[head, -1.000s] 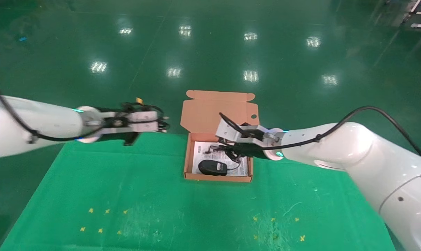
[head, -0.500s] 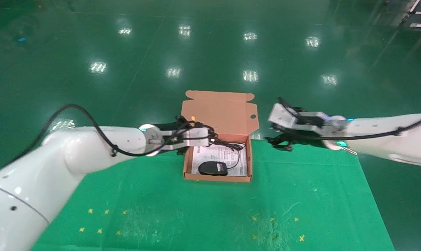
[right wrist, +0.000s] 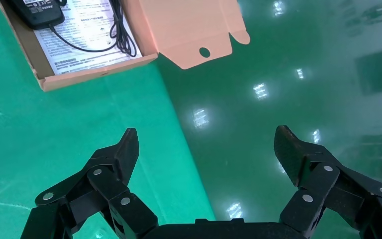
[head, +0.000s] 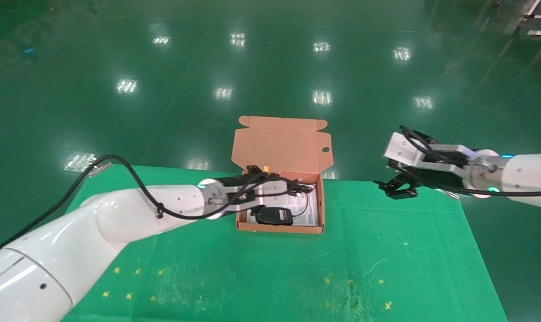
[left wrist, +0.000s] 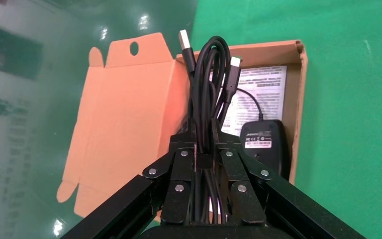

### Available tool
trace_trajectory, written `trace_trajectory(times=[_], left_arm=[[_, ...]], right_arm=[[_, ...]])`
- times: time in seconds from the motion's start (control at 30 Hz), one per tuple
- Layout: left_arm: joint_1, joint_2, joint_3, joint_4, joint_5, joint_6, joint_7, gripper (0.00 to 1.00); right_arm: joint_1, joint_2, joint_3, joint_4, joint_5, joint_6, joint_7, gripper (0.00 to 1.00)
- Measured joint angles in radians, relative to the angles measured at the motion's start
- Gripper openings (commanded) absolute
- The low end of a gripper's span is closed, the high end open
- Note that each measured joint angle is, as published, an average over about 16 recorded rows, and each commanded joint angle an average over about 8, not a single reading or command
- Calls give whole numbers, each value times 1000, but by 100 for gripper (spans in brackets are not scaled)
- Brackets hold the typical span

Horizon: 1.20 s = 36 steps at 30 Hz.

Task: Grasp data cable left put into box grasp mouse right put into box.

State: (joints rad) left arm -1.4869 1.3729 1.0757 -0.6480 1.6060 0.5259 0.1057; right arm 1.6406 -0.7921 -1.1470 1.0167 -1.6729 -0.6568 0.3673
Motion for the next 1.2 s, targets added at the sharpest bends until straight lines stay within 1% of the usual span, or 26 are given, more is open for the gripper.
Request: trace_trajectory(times=[0.27, 0.43, 0.6, 0.93, 1.07, 1.2], left_arm=[[-1, -5, 2, -4, -6, 3, 0, 100], [-1, -26, -3, -24, -7, 9, -10, 100], [-13, -69, -8, -74, -3, 14, -35, 100], [-74, -173, -11, -211, 43, 18, -119, 100], [-88, -205, -20, -252, 50, 31, -144, 100], [-82, -230, -43, -278, 30, 62, -157, 100]], right_arm=[[0, 0, -1, 0, -1, 1, 1, 100], [1, -2, 0, -2, 1, 2, -1, 100], [15, -10, 7, 0, 0, 11, -8, 100], [86, -39, 18, 7, -29, 16, -64, 100], [103, -46, 30, 12, -30, -2, -88, 100], [95, -44, 54, 20, -9, -34, -102, 100]])
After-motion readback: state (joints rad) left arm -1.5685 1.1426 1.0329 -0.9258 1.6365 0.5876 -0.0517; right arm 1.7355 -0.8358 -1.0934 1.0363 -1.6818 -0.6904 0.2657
